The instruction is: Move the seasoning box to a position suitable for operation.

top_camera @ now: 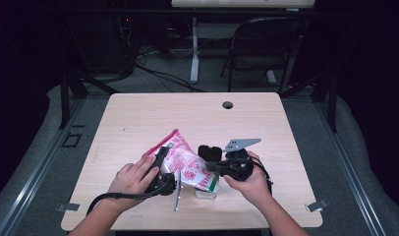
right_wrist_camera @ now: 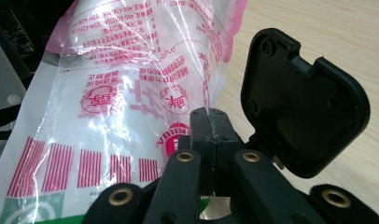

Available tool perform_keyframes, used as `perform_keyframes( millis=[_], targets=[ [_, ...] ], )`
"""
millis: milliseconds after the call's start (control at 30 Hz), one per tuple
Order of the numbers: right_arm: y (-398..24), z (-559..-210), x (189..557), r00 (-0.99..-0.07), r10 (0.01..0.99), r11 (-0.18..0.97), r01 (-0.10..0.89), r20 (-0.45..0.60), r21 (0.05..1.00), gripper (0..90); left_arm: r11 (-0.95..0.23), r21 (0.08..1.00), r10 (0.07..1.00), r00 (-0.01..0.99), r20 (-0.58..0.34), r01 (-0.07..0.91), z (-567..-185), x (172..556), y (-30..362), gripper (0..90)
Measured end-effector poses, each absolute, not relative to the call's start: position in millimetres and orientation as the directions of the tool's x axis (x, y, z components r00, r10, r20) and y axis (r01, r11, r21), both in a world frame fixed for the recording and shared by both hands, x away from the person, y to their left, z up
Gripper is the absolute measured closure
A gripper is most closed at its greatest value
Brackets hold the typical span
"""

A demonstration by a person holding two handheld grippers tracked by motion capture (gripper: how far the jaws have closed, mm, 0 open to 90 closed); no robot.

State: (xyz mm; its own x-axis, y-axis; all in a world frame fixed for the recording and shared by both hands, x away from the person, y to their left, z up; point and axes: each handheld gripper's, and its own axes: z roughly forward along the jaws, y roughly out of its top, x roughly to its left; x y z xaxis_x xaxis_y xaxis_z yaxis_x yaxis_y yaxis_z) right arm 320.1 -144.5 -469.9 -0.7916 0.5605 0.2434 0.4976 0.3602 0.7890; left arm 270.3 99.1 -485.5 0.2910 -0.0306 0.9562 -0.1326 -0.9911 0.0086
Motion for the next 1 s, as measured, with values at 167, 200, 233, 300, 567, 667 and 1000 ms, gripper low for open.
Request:
perform_keyframes(
  millis=[167, 200, 233, 300, 567, 667, 1000],
  targets=[
    [-144.9, -469.9, 320.1, -0.793, 0.56, 0.365, 0.497, 0.241, 0.787, 90.0, -0.992, 0.002, -0.036, 0.294, 0.955, -0.128, -485.5, 269.6, 98.7, 60.1],
    [-144.9, -469.9, 320.0, -0.793, 0.559, 0.366, 0.497, 0.241, 0.787, 90.0, -0.992, 0.004, -0.035, 0.295, 0.955, -0.128, -485.6, 269.5, 98.7, 60.1],
    [-145.1, -470.1, 320.0, -0.794, 0.558, 0.365, 0.496, 0.241, 0.788, 90.0, -0.992, 0.004, -0.035, 0.295, 0.955, -0.128, -485.6, 269.5, 98.7, 60.1],
    [-145.5, -470.5, 320.0, -0.794, 0.558, 0.365, 0.496, 0.241, 0.788, 90.0, -0.992, -0.002, -0.039, 0.292, 0.956, -0.129, -485.5, 269.1, 98.2, 60.2],
    [-146.1, -471.7, 319.5, -0.792, 0.559, 0.357, 0.496, 0.244, 0.792, 90.0, -0.991, -0.023, -0.059, 0.27, 0.961, -0.135, -485.7, 268.0, 97.3, 60.3],
    [-146.0, -471.6, 319.4, -0.792, 0.559, 0.357, 0.496, 0.244, 0.792, 90.0, -0.99, -0.026, -0.062, 0.264, 0.963, -0.138, -485.8, 267.9, 97.4, 60.3],
    [-144.7, -472.3, 319.5, -0.795, 0.557, 0.362, 0.493, 0.241, 0.791, 90.0, -0.99, -0.046, -0.079, 0.241, 0.967, -0.136, -486.2, 266.3, 98.1, 60.5]
  ],
)
